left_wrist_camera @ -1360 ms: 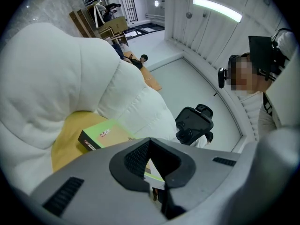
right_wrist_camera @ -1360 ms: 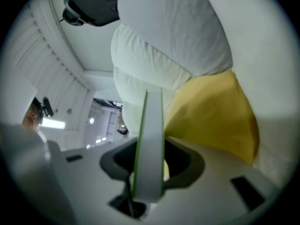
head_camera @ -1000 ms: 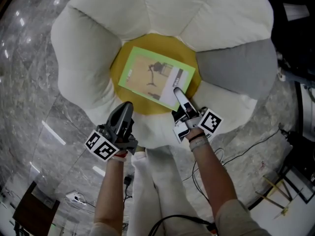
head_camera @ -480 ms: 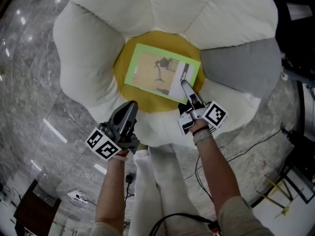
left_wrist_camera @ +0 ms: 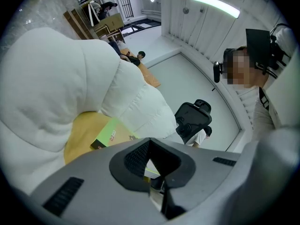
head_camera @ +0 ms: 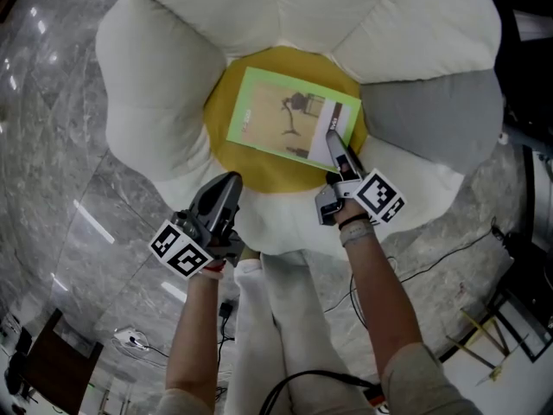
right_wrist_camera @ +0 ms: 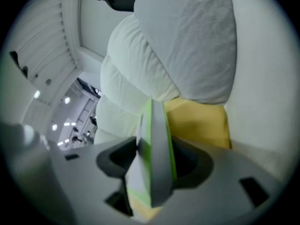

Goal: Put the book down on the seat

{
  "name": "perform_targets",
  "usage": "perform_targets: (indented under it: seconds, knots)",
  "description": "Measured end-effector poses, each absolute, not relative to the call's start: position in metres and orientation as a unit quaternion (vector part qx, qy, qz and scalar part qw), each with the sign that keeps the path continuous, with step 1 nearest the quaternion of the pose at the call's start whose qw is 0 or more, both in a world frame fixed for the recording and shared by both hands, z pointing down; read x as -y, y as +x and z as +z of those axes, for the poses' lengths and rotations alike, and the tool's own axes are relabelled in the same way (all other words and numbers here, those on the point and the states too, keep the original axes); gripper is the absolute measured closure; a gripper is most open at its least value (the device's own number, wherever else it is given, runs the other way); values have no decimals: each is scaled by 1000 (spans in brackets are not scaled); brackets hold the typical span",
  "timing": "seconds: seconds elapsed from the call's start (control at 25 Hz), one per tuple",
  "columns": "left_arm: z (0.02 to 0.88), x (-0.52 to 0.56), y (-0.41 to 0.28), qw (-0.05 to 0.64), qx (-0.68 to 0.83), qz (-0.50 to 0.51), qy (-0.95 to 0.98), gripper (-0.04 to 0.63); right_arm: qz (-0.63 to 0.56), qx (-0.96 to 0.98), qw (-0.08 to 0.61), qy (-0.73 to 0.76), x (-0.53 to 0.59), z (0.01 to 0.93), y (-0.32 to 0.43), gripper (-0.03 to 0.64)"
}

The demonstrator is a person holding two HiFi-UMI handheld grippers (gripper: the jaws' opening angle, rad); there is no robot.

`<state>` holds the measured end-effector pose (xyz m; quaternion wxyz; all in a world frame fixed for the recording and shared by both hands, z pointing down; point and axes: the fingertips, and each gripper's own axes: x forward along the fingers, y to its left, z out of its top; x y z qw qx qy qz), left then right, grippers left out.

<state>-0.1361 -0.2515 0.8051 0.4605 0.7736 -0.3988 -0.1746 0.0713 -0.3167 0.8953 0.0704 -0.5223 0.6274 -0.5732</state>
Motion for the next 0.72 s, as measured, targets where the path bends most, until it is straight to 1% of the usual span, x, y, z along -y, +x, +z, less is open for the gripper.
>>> perform_targets:
  seconds: [0.12, 0.36, 0.48, 0.72]
  knots:
    - [806, 253, -138, 462, 400, -176, 772, 572, -576, -623, 41, -528, 314, 905, 75, 390]
    - [807, 256, -141, 461, 401, -175, 772, 572, -537, -654, -37, -531, 318, 909, 79, 374]
    - [807, 257, -142, 460, 401, -175, 773, 572, -529, -656, -41, -536, 319, 908, 81, 367]
    - [811, 255, -145, 462, 405, -170, 771, 572, -509, -666, -19, -545, 319, 898, 85, 357]
